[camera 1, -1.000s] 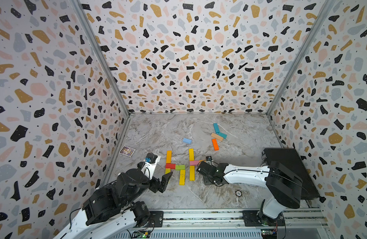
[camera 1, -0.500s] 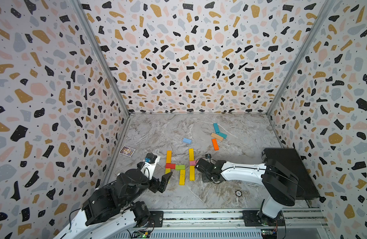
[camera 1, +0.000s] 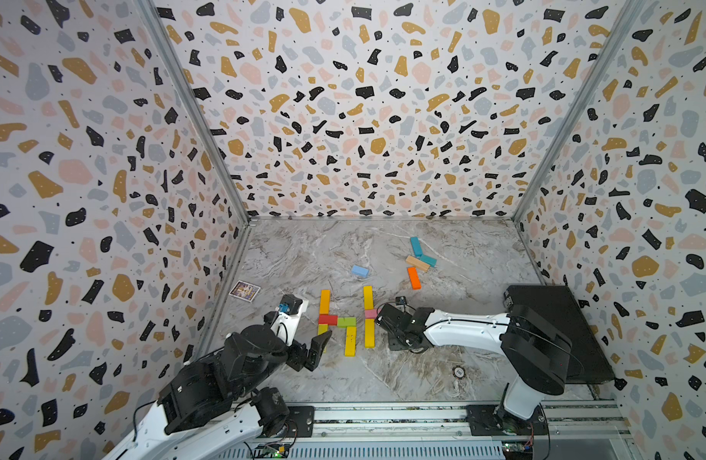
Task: Assemble the letter h with building blocks
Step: Assemble the building block at the center of the board.
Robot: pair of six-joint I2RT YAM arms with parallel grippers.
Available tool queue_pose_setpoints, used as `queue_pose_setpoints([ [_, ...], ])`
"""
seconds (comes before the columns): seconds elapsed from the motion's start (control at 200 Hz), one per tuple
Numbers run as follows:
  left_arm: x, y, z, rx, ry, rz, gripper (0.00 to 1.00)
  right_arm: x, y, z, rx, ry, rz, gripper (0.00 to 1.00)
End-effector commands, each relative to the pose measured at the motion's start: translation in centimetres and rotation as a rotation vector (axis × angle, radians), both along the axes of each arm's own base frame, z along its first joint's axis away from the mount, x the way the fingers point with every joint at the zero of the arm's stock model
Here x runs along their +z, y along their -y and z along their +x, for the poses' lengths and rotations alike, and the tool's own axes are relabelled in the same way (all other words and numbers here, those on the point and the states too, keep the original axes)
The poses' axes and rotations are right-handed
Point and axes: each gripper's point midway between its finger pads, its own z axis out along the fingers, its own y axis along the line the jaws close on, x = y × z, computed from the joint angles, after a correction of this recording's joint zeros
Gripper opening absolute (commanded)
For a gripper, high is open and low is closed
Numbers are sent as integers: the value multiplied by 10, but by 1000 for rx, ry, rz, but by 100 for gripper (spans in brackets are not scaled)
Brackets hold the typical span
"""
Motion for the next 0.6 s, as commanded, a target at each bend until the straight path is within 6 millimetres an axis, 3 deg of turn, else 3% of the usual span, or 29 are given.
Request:
queue_pose_setpoints([
  [0.0,5,2,4,2,24,-9,99,6,-6,4,-4,2,11,20],
  [0.596,3,2,4,3,21,-3,99,1,-5,7,-3,11,-15,25],
])
